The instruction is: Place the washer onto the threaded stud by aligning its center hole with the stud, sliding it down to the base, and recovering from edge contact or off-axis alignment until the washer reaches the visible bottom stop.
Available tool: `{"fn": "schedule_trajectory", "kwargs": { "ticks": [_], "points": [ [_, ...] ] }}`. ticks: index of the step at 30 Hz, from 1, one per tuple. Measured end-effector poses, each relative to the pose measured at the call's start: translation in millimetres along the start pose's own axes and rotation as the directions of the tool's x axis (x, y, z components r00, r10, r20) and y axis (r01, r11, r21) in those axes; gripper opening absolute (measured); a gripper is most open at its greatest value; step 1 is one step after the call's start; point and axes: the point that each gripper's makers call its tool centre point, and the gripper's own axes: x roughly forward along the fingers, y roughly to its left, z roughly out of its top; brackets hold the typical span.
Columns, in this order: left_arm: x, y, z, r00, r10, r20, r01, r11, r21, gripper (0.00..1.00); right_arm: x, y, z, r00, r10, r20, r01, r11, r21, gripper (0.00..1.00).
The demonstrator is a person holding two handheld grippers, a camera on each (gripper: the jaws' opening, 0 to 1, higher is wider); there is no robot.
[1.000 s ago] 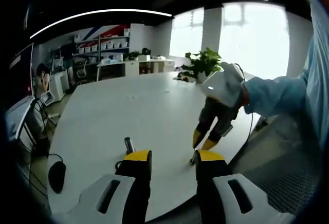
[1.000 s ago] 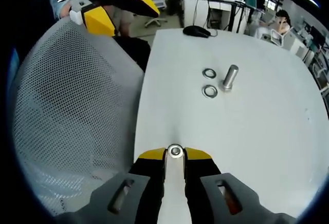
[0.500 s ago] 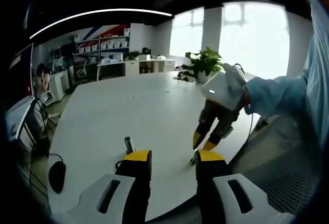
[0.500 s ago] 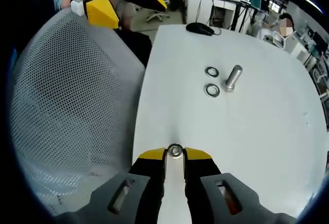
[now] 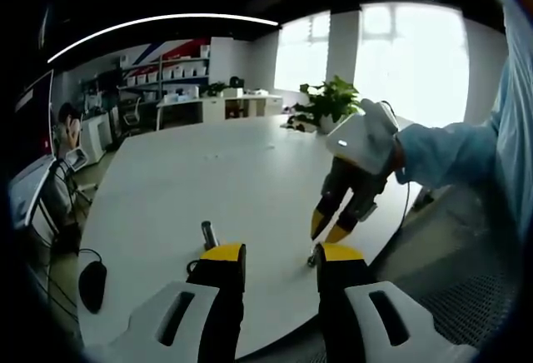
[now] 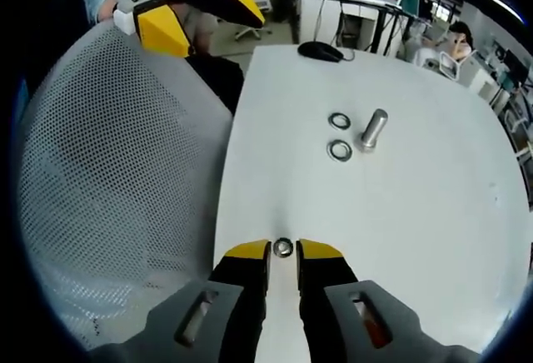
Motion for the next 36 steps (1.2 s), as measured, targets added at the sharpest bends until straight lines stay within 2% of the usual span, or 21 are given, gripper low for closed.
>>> {"fn": "schedule_trajectory", "kwargs": {
  "ticks": [10,23,29,36],
  "points": [
    [-0.1,0.3,0.3,1.000,0.002,0.003,-0.002,1.000,-0.001,0.32,4.3,2.1,-3.7,1.000,0.005,-0.016,-0.005,1.000,-0.022,0.09],
    [0.0,-0.5,0.0,1.000,-0.001,0.002,0.001,1.000,0.000,0.32,-3.6,-2.8,-5.6,1.000,-0.006,-0.016,0.006,1.000,-0.017,0.08],
    [-0.1,-0.8,0.0,1.000,-0.002,0.002,0.002,1.000,0.000,0.32,-13.8,-16.3,-9.9,0.999,-0.041,-0.002,0.041,0.998,0.037,0.08],
    [-0.1,-0.9,0.2,1.000,-0.003,0.004,0.003,1.000,0.000,0.32,-30.1,-43.4,-24.4,0.992,-0.127,-0.011,0.128,0.987,0.098,0.08]
  ]
}}
